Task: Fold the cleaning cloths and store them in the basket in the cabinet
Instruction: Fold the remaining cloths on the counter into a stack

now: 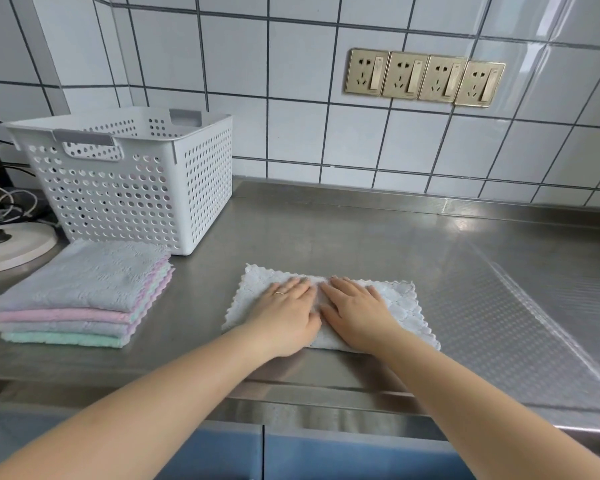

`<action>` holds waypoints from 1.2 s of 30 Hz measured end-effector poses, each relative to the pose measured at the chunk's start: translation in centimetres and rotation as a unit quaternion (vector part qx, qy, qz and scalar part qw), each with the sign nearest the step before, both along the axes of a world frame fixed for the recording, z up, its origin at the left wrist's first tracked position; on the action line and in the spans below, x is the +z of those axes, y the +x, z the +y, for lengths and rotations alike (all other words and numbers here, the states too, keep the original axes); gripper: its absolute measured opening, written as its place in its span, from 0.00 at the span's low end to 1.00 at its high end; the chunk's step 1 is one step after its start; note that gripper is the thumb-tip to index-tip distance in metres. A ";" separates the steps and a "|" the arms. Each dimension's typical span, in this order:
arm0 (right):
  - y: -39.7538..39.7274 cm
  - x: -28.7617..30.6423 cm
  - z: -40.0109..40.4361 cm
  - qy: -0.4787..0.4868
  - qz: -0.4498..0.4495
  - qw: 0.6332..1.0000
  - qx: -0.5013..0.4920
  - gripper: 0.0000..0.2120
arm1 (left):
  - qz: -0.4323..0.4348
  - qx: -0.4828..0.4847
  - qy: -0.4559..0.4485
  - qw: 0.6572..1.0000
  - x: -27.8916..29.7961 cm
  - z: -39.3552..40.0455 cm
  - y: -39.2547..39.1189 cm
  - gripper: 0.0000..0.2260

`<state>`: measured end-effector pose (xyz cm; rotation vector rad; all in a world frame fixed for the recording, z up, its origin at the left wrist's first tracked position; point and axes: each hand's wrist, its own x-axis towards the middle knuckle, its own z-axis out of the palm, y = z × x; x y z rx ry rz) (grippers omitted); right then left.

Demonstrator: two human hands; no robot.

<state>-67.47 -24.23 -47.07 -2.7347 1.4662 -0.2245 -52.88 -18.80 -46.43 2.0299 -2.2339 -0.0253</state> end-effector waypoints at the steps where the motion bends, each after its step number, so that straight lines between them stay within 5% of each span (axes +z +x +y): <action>1: -0.4 0.0 -0.1 0.003 0.010 1.000 -0.002 0.26 | -0.003 0.004 0.011 1.000 0.1 0.1 0.2 0.26; 17: -6.6 0.7 -1.3 0.070 0.051 0.990 -0.112 0.28 | 0.008 0.093 0.059 0.994 0.3 0.3 5.6 0.28; 20: -5.6 1.5 -1.0 0.031 0.050 0.994 -0.095 0.23 | 0.007 0.012 -0.056 0.998 0.6 1.3 5.0 0.22; 23: -3.8 2.6 -0.7 -0.007 -0.047 0.999 0.004 0.16 | -0.002 -0.149 -0.213 0.966 1.0 3.4 1.9 0.15; 28: -0.4 2.8 -1.1 0.043 -0.019 0.994 0.097 0.14 | -0.079 -0.196 -0.160 0.964 0.8 4.9 -1.8 0.13; 31: -0.2 2.5 -1.7 0.035 -0.005 0.995 0.095 0.15 | -0.110 -0.195 -0.175 0.959 1.6 4.6 -1.8 0.03; 36: -1.3 2.8 -1.4 0.018 0.028 0.996 0.086 0.19 | -0.114 -0.186 -0.156 0.963 1.6 4.5 -0.5 0.09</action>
